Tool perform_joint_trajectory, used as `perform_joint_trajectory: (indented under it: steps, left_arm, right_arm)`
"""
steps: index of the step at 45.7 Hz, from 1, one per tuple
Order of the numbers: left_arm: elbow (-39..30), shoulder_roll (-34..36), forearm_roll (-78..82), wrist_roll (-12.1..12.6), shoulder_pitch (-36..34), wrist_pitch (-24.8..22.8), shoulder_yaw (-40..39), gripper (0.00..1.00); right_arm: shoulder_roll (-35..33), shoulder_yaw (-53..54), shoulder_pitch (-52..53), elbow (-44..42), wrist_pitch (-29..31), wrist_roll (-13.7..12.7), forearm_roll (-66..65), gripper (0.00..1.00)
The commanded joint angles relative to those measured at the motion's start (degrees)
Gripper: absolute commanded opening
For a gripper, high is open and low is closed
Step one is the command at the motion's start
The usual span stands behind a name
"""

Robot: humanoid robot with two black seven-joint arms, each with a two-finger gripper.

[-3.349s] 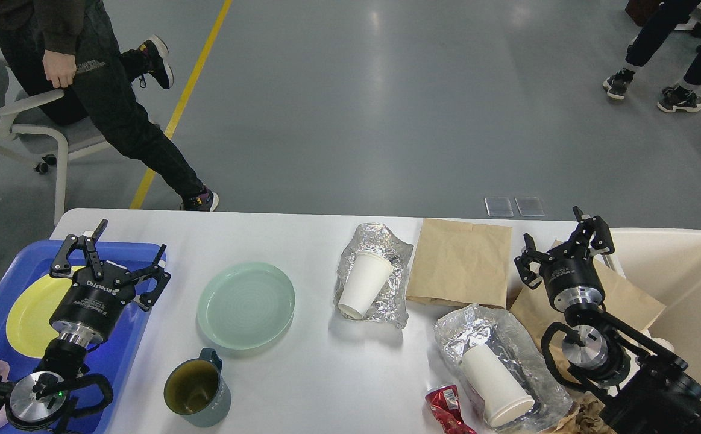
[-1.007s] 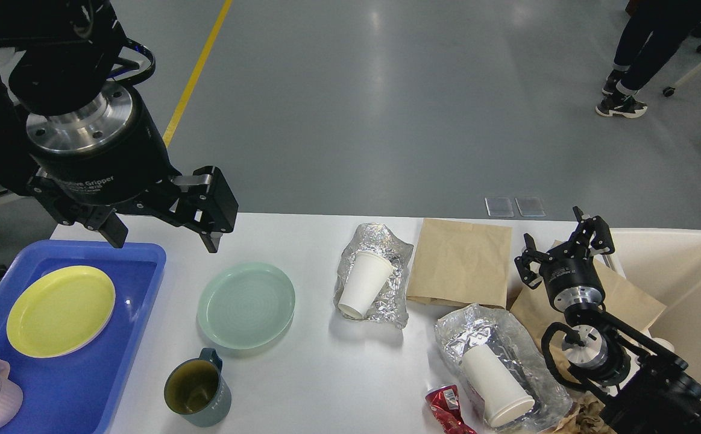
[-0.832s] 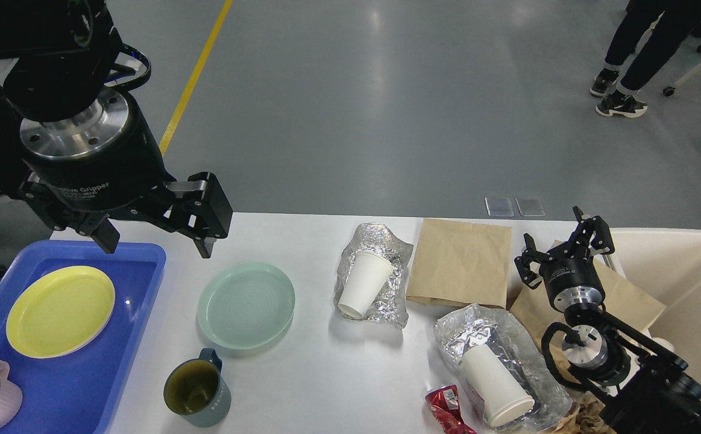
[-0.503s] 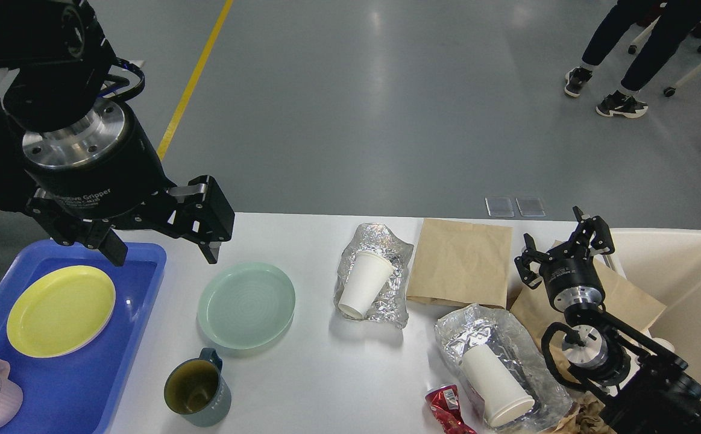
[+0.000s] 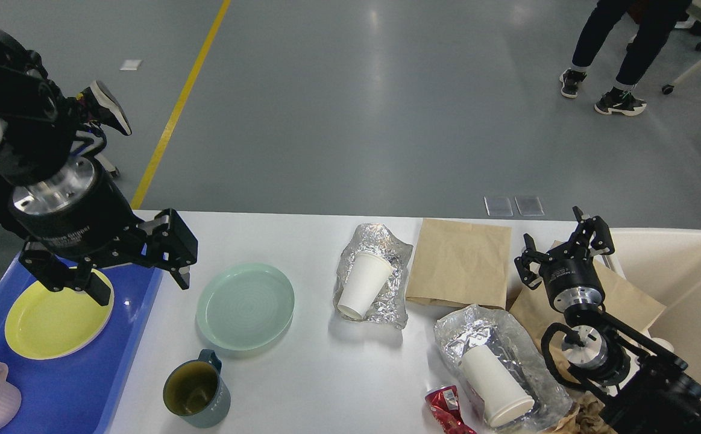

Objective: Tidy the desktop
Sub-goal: 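Lower the left gripper toward the dark teal mug, then grasp the dark teal mug with the left gripper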

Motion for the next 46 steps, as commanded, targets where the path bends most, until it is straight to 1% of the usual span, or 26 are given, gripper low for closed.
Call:
perform_joint_trajectory:
  steps: [1,6,10,14,19,25,30,35,39,46]
  left_arm:
    - [0.0,0.9,0.2,0.0,7.1,6.6,-1.6,0.94]
    - [0.1,1.8,0.3,-0.1,14.1,9.4,-3.5,0.94]
    - [0.2,1.4,0.3,-0.2,18.4,13.4,-3.8,0.94]
    - [0.2,1.0,0.3,-0.2,22.2,18.7,-3.8,0.94]
    - [0.2,-0.1,0.3,-0.3,25.5,26.9,-3.9,0.93]
    - [0.9,0.3,0.3,-0.8,30.3,32.6,-4.8,0.92]
    - [2.8,0.6,0.3,-0.7,35.0,35.1,-6.5,0.92]
    - [5.2,0.2,0.3,-0.7,39.3,35.3,-6.6,0.92]
    - [6.4,0.2,0.7,-0.7,41.5,35.3,-7.0,0.92]
    - [7.2,0.1,3.3,-1.0,43.3,35.6,-8.3,0.92]
  right_arm:
    - [0.0,0.0,0.0,0.0,0.0,0.0,0.0,1.00]
    - [0.0,0.0,0.0,0.0,0.0,0.0,0.0,1.00]
    - [0.0,0.0,0.0,0.0,0.0,0.0,0.0,1.00]
    - [0.0,0.0,0.0,0.0,0.0,0.0,0.0,1.00]
    - [0.0,0.0,0.0,0.0,0.0,0.0,0.0,1.00]
    - [0.0,0.0,0.0,0.0,0.0,0.0,0.0,1.00]
    - [0.0,0.0,0.0,0.0,0.0,0.0,0.0,1.00]
    - [0.0,0.0,0.0,0.0,0.0,0.0,0.0,1.00]
    - [0.0,0.0,0.0,0.0,0.0,0.0,0.0,1.00]
    - [0.0,0.0,0.0,-0.1,0.0,0.0,0.0,1.00]
